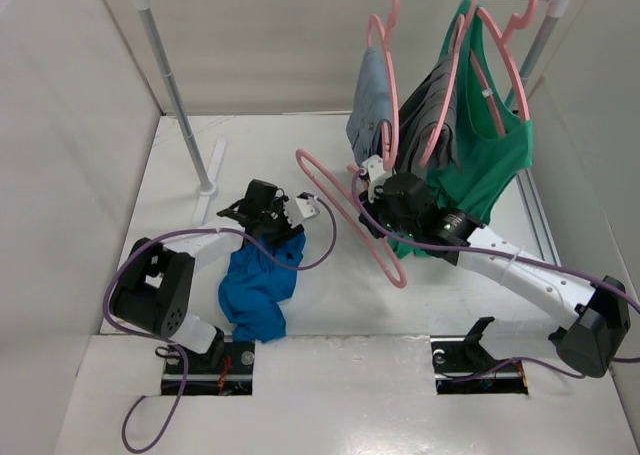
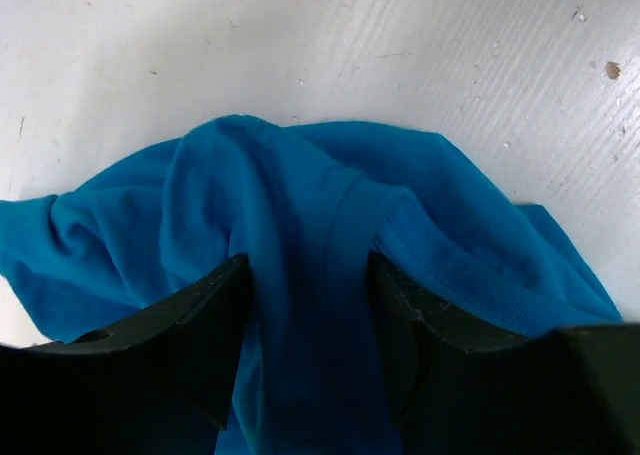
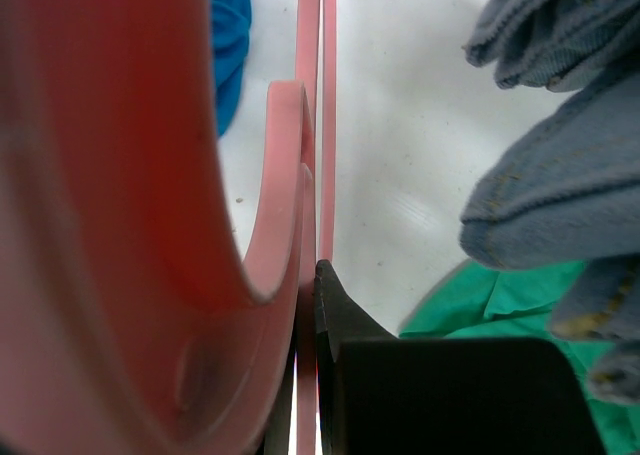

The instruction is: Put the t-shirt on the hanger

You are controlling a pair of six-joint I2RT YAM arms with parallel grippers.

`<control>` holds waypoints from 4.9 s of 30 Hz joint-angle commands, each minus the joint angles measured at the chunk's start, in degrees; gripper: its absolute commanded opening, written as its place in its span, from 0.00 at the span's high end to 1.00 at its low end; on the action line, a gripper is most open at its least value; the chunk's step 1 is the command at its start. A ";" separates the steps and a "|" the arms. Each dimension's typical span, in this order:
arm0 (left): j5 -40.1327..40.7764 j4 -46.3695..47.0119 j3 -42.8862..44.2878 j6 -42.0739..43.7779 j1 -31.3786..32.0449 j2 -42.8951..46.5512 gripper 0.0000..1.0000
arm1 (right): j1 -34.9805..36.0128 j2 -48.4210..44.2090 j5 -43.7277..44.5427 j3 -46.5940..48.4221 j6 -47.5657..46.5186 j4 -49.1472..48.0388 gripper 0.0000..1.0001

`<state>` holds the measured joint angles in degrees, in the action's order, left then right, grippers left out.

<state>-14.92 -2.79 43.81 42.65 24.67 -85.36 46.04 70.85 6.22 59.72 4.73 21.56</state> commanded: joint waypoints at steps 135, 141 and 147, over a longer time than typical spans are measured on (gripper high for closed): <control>-27.24 -46.38 44.86 20.06 -12.27 14.79 0.05 | 3.88 -9.41 -23.27 -10.41 -6.14 -27.45 1.00; -37.37 -57.94 47.59 30.02 -9.20 14.79 0.06 | 3.88 -7.49 -23.27 -9.19 -6.14 -27.45 1.00; -37.38 -61.72 47.07 34.60 -8.59 16.18 0.07 | 3.88 -6.34 -21.95 -8.66 -6.14 -27.45 1.00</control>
<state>-48.36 -59.81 89.84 72.38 15.49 -70.89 49.56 64.77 -15.35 49.60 -0.64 -2.07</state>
